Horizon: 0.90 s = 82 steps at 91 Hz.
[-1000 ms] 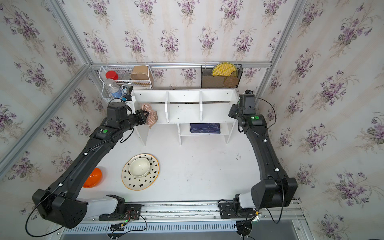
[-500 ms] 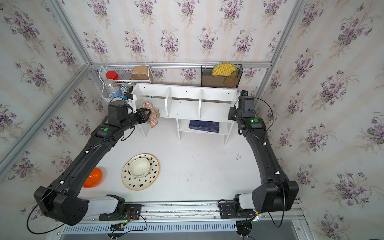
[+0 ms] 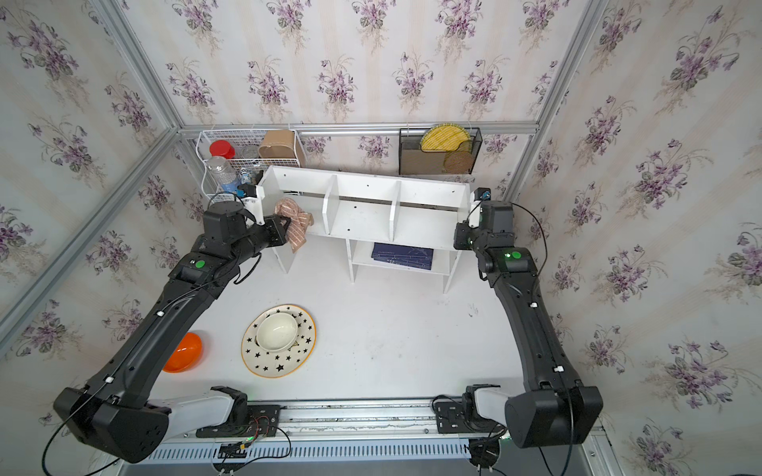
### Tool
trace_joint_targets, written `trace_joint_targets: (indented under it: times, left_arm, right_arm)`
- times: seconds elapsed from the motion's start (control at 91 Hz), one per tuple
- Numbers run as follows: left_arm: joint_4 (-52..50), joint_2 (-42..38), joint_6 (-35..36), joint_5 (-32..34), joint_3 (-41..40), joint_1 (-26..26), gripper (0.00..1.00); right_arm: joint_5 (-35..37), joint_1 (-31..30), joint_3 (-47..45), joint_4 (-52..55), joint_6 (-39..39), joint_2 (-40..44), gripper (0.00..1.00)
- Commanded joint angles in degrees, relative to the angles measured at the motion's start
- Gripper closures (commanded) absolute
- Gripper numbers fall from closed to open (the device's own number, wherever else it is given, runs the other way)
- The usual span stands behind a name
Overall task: Wipe the bookshelf clean with a cloth
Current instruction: Wipe the dust from the shelf.
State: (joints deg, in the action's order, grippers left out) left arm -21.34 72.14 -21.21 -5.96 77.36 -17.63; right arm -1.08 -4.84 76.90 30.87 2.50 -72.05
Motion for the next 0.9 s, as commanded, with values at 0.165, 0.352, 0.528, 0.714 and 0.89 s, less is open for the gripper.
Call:
trace_joint_targets:
  times: [0.165,0.352,0.528,0.714,0.89]
  left_arm:
    - [-0.8,0.4,1.7,1.7,0.5,-0.2,1.0]
    - [-1.9,3.0,2.4,2.0,2.0,-0.4,1.0]
    - [-1.6,7.4,3.8,3.1,3.0,-1.3,1.0]
    - [-0.5,9.4,2.9,4.7,2.8,-1.7,0.66]
    - [-0.3,2.6,3.8,7.3,0.3,-1.8,0.5]
  right_arm:
    - [-5.0,-0.3,4.2,-4.1,-1.4,-2.8,1.0]
    - [-5.0,0.0,8.9,-2.5,0.5,-8.8,1.0]
    - [-0.1,0.0,8.7,-2.2,1.9,-8.1,1.0]
    - [-0.7,0.0,9.4,-0.2,5.1,-8.1,0.85]
    - [1.0,0.0,6.4,-0.9,8.0,-6.1,0.45]
